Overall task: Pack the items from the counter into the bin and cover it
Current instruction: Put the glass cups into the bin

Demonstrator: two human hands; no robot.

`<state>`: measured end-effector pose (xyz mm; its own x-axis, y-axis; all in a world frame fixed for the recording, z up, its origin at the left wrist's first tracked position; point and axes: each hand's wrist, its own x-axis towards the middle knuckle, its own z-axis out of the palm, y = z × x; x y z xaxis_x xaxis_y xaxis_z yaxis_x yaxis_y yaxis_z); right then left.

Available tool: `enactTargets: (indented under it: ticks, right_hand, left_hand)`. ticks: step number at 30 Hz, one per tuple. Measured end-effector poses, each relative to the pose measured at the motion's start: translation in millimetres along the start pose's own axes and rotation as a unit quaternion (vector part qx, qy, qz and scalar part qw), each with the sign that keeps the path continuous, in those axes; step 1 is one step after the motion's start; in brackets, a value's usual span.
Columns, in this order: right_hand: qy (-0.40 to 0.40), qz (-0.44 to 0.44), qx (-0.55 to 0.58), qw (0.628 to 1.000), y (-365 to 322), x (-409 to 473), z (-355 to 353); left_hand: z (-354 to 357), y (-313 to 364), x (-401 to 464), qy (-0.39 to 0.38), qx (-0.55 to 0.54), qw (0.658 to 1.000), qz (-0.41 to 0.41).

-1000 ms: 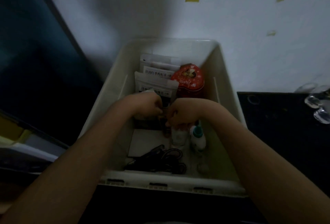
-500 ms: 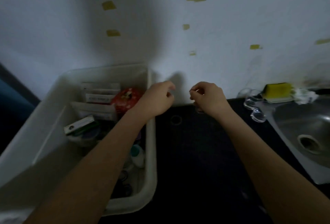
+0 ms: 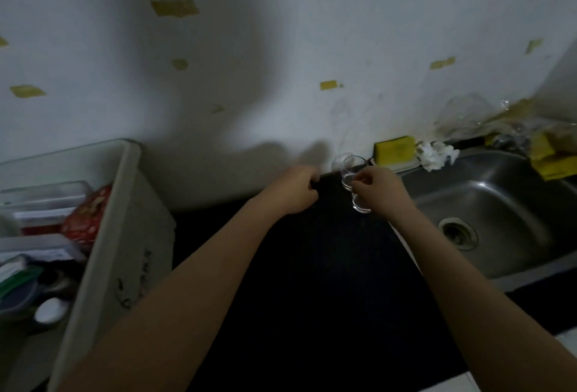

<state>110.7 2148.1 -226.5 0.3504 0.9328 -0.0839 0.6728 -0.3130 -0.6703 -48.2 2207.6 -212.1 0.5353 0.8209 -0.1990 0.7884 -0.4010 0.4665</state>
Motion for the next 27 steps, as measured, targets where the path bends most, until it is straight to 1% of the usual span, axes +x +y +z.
enactTargets:
  ticks: [2,7,10,12,16,19,23,27]
  right_hand:
    - [-0.009,0.017,-0.004,1.000,20,7,-5]
    - [-0.038,0.040,-0.017,0.998,58,33,2]
    - [-0.041,0.040,-0.022,0.998,78,56,12]
    - [-0.043,0.043,-0.049,0.997,94,74,22]
    - [-0.071,0.037,-0.076,0.994,119,107,43]
    - [-0.101,0.029,-0.124,0.987,128,125,55]
    - [-0.165,0.049,-0.110,0.979,132,143,62]
    - [-0.140,0.050,-0.065,0.987,138,144,69]
  left_hand:
    - [12,6,14,-0.022,0.018,1.000,-0.009]
    - [31,9,52,-0.046,0.063,0.997,-0.027]
    - [44,9,82,-0.056,0.075,0.995,-0.038]
    - [55,12,103,-0.056,0.071,0.995,-0.041]
    - [78,15,146,-0.066,0.089,0.993,-0.047]
    - [93,10,180,-0.066,0.140,0.988,-0.009]
    - [101,6,223,-0.102,0.187,0.977,0.013]
    - [108,4,245,-0.122,0.194,0.973,0.034]
